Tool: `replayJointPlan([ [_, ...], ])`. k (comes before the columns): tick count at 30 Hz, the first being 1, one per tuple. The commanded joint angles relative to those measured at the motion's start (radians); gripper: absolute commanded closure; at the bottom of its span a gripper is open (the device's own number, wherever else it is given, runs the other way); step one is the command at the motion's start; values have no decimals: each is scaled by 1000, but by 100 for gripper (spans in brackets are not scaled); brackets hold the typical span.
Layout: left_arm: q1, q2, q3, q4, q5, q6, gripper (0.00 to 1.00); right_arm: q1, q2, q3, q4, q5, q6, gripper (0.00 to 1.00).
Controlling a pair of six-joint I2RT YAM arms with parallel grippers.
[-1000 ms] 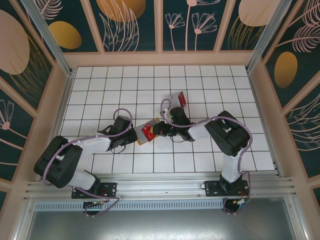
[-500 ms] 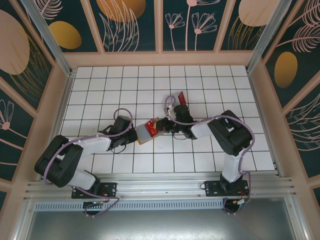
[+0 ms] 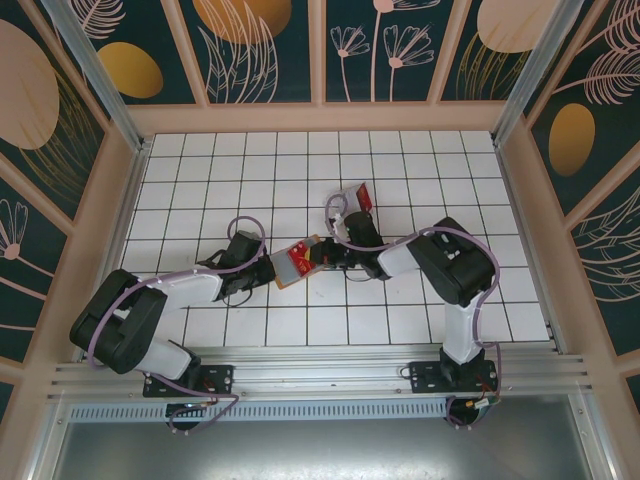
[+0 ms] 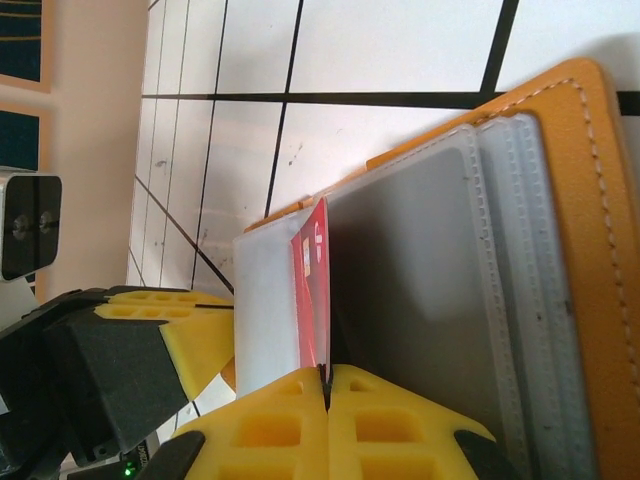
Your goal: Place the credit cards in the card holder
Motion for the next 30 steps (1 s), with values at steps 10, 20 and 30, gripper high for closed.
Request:
replayJointPlan([
  [10, 3, 59, -16, -76, 0, 8, 89, 50, 39, 61, -69, 32, -24, 92],
  [20, 2, 62, -20, -70, 2, 11, 89, 106, 40, 66, -129, 59, -51, 92],
  [30, 3, 56, -23, -63, 10, 5, 90, 142, 53, 95, -147, 73, -49, 85],
])
